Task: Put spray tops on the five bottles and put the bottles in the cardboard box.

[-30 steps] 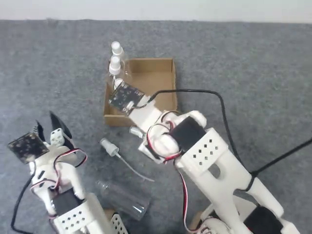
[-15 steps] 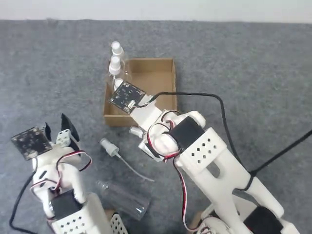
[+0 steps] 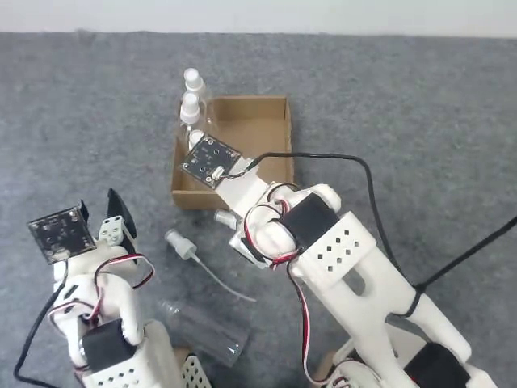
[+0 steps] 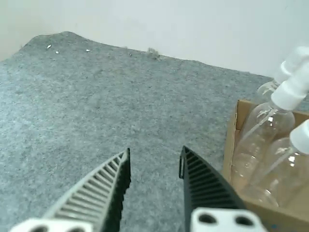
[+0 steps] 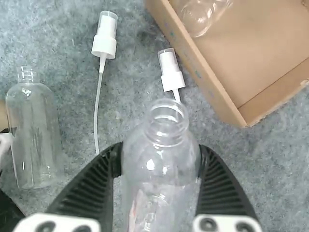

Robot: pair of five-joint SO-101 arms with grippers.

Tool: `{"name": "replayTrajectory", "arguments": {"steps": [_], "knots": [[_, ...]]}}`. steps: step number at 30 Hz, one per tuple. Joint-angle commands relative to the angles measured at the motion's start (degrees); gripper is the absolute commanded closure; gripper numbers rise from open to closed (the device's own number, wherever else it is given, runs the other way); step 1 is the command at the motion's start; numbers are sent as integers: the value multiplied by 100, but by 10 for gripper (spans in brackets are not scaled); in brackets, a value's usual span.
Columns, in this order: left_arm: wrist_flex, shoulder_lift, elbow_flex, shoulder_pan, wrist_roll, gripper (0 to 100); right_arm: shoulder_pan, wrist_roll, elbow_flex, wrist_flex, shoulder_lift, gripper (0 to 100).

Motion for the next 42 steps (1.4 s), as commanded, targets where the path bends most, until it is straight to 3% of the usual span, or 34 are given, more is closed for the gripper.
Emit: {"name": "replayTrajectory", "arguments": {"steps": [1,9,16,22,28,34,42], "knots": [[264,-53,-655,114,-70,848,75,79,-123,-136,-303,909],[589,-44,-1314,316,-404,849,145,88,-176,-75,-259,909],[1011,-44,-1868,510,-475,849,875,53,-158,-136,-312,909],[1380,44,-2343,905,-879,849,1095,-70,352,-382,-330,909],[1477,1319,-2721,905,-888,849,1121,-53,967,-708,-760,909],[1714,2338,-2993,958,-853,847,1701,-70,1495,-1165,-1095,909],[2242,2892,-2976,1705,-721,844,1930,-343,1741,-1578,-1095,909]]}}
